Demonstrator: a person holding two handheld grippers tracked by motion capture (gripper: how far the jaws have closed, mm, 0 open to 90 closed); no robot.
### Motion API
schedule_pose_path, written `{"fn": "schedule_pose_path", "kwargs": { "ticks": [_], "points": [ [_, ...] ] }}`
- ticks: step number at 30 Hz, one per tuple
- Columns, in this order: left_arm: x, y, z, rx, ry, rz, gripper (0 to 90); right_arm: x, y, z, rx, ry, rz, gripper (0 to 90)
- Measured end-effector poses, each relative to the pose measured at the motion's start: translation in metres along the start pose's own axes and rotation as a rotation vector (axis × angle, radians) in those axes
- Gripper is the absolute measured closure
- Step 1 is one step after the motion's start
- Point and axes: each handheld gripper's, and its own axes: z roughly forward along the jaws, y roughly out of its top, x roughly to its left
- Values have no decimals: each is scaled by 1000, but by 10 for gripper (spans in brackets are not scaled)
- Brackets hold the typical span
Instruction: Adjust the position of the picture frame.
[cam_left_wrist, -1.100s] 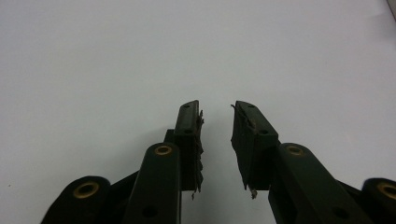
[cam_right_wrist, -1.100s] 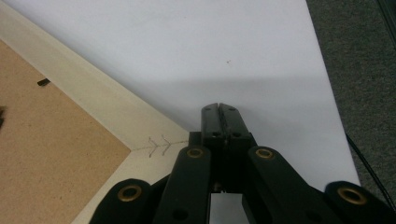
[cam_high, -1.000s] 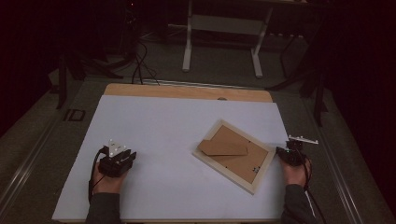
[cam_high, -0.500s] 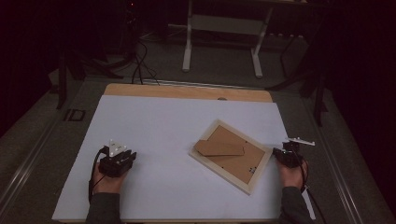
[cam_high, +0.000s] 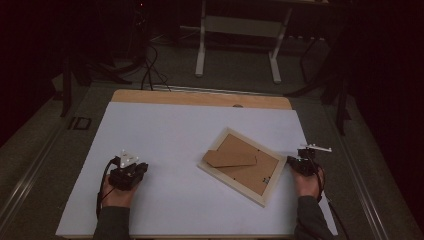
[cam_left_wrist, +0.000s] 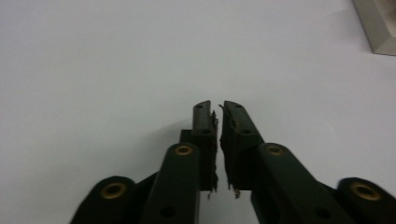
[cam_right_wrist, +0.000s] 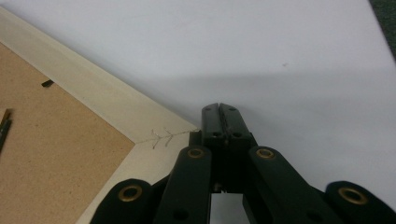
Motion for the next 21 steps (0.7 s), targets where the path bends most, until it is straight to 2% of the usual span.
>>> {"fn": "schedule_pose_path", "kwargs": {
  "ticks": [3,8,12,15,18,21],
  "points": [
    [-2,1,1,6,-12,10,893,5,0,1,0,6,1,900],
    [-5,3,3,7,-36,9,900,12,-1,3,-4,29,-8,900],
    [-9,5,4,13,-28,20,900,16,-3,2,1,38,-9,900],
    [-19,12,7,8,-34,48,900,18,-4,2,-1,41,-14,900],
    [-24,16,11,1,-51,45,900,19,-5,1,3,53,-6,900],
    [-36,28,24,4,-82,46,900,22,-7,0,6,58,-13,900]
  ]
}}
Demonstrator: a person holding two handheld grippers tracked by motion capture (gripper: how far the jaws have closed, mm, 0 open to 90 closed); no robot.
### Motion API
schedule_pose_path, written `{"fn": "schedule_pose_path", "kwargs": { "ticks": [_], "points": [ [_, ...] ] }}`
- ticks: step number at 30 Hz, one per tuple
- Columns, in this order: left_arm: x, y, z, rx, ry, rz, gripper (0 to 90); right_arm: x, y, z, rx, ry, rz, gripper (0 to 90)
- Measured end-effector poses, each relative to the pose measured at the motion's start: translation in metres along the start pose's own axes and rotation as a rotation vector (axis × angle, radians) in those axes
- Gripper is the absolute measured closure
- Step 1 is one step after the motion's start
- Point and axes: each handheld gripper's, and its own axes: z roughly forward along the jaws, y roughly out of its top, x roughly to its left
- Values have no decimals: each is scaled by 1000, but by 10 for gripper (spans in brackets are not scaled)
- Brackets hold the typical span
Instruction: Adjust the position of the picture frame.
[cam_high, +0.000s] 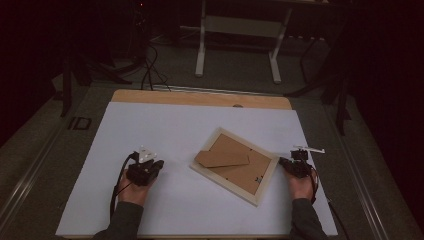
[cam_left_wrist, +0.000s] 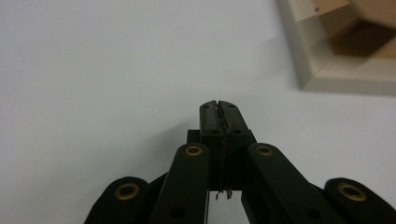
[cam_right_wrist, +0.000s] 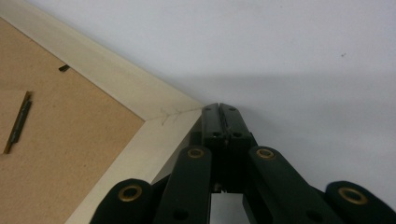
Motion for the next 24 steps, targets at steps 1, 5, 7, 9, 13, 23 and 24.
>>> {"fn": "schedule_pose_path", "kwargs": {
  "ticks": [1,5,7,9,13,23,24],
  "points": [
    [-3,4,4,4,-6,8,900,0,0,0,2,1,1,900],
    [-15,16,21,18,-32,30,900,1,0,-1,13,8,-11,900],
    [-19,21,28,19,-43,31,900,1,-1,-2,13,14,-16,900],
    [-21,23,32,24,-46,35,900,1,-3,-3,12,17,-17,900],
    [-35,33,50,54,-54,87,900,4,-6,-5,12,22,-26,900],
    [-43,36,63,74,-81,80,900,6,-10,-7,8,26,-46,900],
    [-45,35,64,82,-91,84,900,8,-11,-8,9,25,-48,899]
  ]
}}
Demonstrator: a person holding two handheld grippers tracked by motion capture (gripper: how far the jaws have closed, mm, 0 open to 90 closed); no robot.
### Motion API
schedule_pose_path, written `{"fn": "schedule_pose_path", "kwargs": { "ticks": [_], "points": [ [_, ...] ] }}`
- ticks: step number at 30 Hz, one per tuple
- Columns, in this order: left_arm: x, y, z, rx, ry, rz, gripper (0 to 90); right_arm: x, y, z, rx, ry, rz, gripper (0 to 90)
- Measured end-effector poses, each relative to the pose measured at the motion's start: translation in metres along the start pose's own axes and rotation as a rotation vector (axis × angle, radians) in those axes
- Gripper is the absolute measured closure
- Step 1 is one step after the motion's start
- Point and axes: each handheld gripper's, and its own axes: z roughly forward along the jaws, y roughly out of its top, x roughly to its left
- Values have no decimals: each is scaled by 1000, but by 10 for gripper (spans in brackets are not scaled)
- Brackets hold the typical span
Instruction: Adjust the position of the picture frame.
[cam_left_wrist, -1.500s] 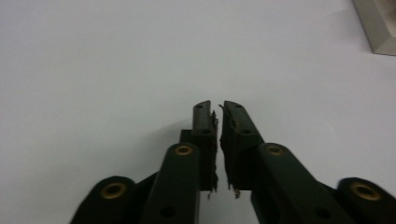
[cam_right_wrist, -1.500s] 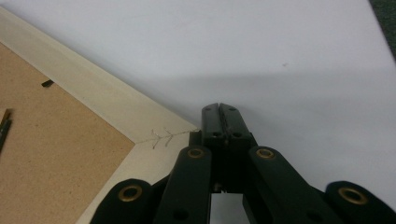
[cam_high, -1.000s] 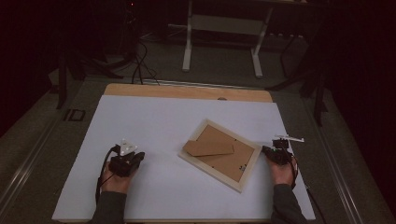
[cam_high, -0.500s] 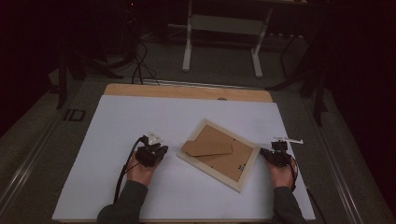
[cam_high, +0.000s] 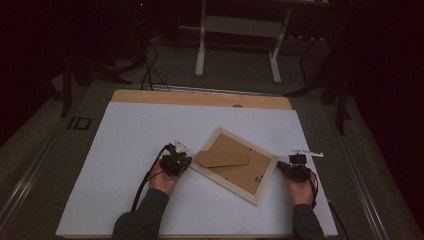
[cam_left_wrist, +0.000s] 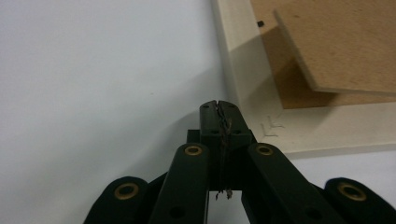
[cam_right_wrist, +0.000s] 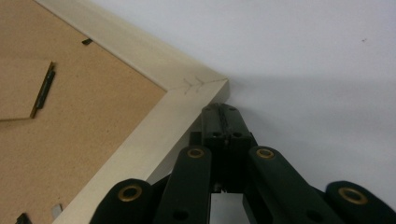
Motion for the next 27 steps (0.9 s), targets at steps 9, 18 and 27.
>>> {"fn": "schedule_pose_path", "kwargs": {
  "ticks": [9,18,27],
  "points": [
    [-3,-2,-1,13,8,7,900,6,-5,-2,-8,5,-25,899],
    [-5,-6,-4,11,10,3,900,16,-8,-2,-4,14,-42,900],
    [-9,-14,-12,11,25,-1,900,30,-11,0,-12,31,-62,900]
  ]
}}
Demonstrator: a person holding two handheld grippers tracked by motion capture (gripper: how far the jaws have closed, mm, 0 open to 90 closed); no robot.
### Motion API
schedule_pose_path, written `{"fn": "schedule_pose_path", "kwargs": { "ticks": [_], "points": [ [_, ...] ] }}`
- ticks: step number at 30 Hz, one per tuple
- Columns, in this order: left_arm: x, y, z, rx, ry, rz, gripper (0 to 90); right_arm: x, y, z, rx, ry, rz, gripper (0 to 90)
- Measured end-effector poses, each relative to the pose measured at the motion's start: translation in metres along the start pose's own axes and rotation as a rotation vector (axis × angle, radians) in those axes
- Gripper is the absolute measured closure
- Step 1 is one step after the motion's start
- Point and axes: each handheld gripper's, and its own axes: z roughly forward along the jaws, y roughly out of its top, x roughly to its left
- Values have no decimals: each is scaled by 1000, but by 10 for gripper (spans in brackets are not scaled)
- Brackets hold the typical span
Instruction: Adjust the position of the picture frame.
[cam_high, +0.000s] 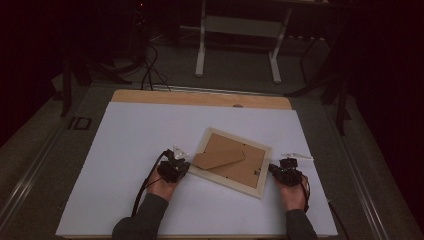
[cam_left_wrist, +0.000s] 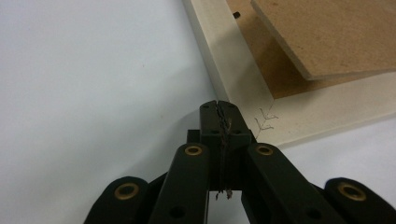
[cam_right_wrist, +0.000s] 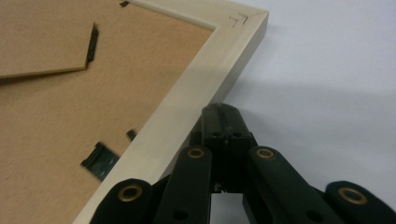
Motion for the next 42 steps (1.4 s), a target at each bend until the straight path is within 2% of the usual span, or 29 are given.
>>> {"fn": "schedule_pose_path", "kwargs": {
  "ticks": [9,13,14,21,22,25,28,35,42],
  "points": [
    [-2,-5,-5,5,16,-28,900,7,-2,1,-7,16,5,900],
    [-2,-10,-10,3,21,-43,900,13,-2,2,-1,25,-13,900],
    [-3,-13,-12,1,27,-58,900,17,-2,3,0,26,-26,900],
    [-4,-19,-18,0,43,-54,900,26,-4,2,3,25,-65,900],
    [-3,-23,-18,-10,40,-66,900,28,-7,1,5,35,-72,900],
    [-3,-25,-19,-15,35,-69,900,29,-9,-1,8,52,-75,900],
    [-4,-27,-22,-16,46,-60,900,31,-10,-2,11,51,-85,900],
    [-4,-30,-25,-10,50,-65,900,35,-11,-3,16,56,-107,900],
    [0,-35,-30,-8,49,-105,900,38,-8,1,17,85,-108,900]
  ]
}}
